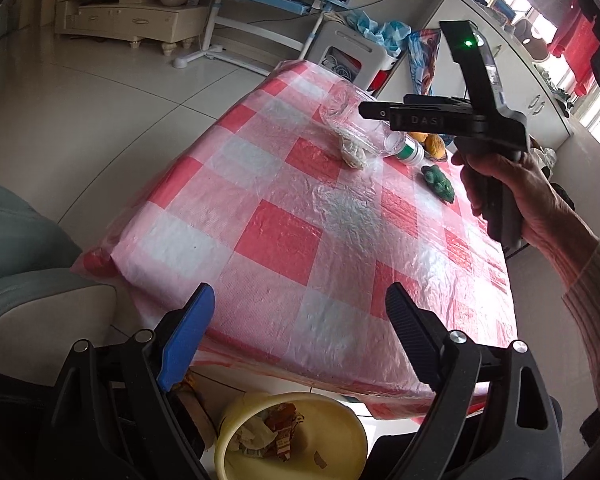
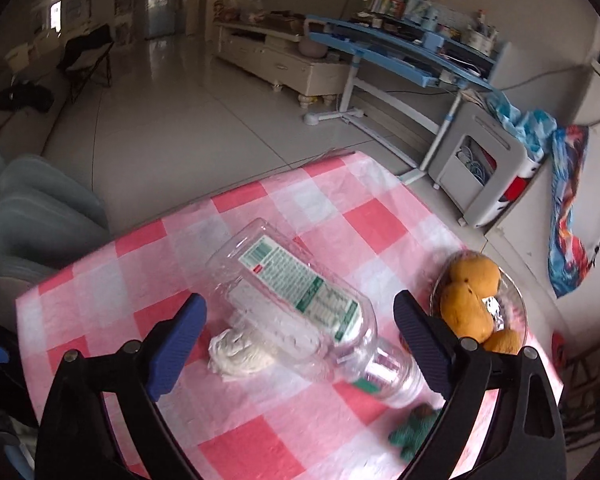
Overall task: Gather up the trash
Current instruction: 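Move the right tool to the clear plastic bottle while the left tool approaches the small white tissue, then grasp the clear plastic bottle with the right tool while the left tool grasps the white tissue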
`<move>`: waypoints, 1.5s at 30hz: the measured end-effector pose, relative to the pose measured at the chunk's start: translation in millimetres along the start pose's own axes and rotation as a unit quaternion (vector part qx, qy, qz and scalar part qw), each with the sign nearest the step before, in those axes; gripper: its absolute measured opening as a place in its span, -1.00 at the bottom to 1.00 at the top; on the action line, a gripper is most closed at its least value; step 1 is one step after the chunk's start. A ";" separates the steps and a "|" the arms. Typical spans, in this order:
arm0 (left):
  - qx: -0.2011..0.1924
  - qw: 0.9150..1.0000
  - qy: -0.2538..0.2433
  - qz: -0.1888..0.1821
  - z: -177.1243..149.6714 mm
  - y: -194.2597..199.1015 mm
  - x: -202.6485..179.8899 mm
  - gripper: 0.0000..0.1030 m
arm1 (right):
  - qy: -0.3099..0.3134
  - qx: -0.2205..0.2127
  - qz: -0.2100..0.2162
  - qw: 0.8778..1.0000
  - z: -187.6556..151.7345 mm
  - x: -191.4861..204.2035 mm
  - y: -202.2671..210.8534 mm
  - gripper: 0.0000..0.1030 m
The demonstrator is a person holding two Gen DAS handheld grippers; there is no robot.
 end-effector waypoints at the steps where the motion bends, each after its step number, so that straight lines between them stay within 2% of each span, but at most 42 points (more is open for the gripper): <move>1: 0.004 1.000 0.004 -0.001 0.1 -1.0 1.8 0.63 | 0.009 0.010 0.002 1.000 1.2 -1.2 -8.9 0.79; 4: 0.014 1.000 0.015 -0.002 0.5 -6.1 7.7 0.63 | -0.001 0.054 0.024 0.998 -0.9 -7.2 -32.8 0.75; 5: 0.016 1.000 0.019 -0.002 1.1 -7.3 10.4 0.63 | -0.010 0.067 0.034 0.997 -3.6 -7.9 -36.7 0.50; 6: 0.016 1.000 0.023 -0.002 1.5 -7.3 11.9 0.63 | -0.018 0.069 0.031 0.997 -4.7 -8.1 -36.7 0.45; 8: 0.014 0.999 0.029 -0.002 3.7 -7.8 14.7 0.63 | -0.045 0.058 0.041 0.996 -10.9 -7.9 -26.2 0.19; 10: 0.014 0.999 0.029 -0.001 4.7 -8.5 15.2 0.63 | -0.083 0.045 0.039 0.995 -23.3 -7.7 -8.9 0.08; 16: 0.008 1.000 0.015 0.011 4.0 -6.1 10.4 0.63 | -0.200 0.011 0.031 0.979 -90.8 -1.2 52.4 0.07; 22: -0.002 1.000 -0.005 0.019 10.8 -13.7 -9.6 0.63 | -0.280 0.012 0.006 0.960 -165.5 -0.7 103.4 0.07; 24: -0.009 1.000 -0.011 0.019 21.6 -21.7 -21.8 0.63 | -0.302 0.011 0.005 0.953 -175.9 -5.4 112.0 0.07; 27: -0.024 0.999 -0.030 0.024 45.0 -41.7 -47.3 0.63 | -0.313 0.001 0.007 0.950 -181.4 -8.6 115.3 0.07; 31: -0.023 0.997 -0.050 0.054 78.0 -84.8 -72.4 0.63 | -0.328 -0.005 0.012 0.944 -189.8 -15.0 113.3 0.08; 36: -0.018 0.992 -0.069 0.101 107.7 -125.7 -85.1 0.63 | -0.323 -0.009 0.006 0.946 -188.7 -20.3 111.7 0.09; 38: -0.009 0.988 -0.087 0.124 111.7 -138.8 -86.5 0.51 | -0.314 -0.007 0.005 0.949 -188.0 -18.9 110.7 0.09; 40: 0.007 0.986 -0.102 0.134 113.1 -152.0 -85.9 0.08 | -0.303 -0.001 0.006 0.953 -186.5 -15.5 108.2 0.09; 41: -0.004 0.982 -0.117 0.146 114.5 -153.3 -87.2 -0.04 | -0.298 0.002 0.006 0.955 -185.4 -13.6 106.0 0.08; 42: -0.006 0.980 -0.131 0.151 114.9 -155.3 -87.7 -0.49 | -0.292 0.004 0.005 0.956 -186.1 -12.2 105.5 0.08; 43: -0.005 0.980 -0.137 0.143 115.8 -155.5 -87.6 -0.62 | -0.287 0.004 0.004 0.958 -186.3 -11.4 105.8 0.08; 45: 0.002 0.988 -0.123 0.095 115.1 -148.5 -84.2 -0.66 | -0.291 -0.001 0.019 0.957 -186.8 -10.1 106.7 0.07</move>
Point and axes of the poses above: each gripper's, at about its wrist camera, not at the fingertips, and y roughly against the way its jaws point, x to its left, z to its top, the point moved 3 cm from there along -y, roughly the way its jaws point, and after that the axes turned 1 degree about -x, right-handed, at the moved point
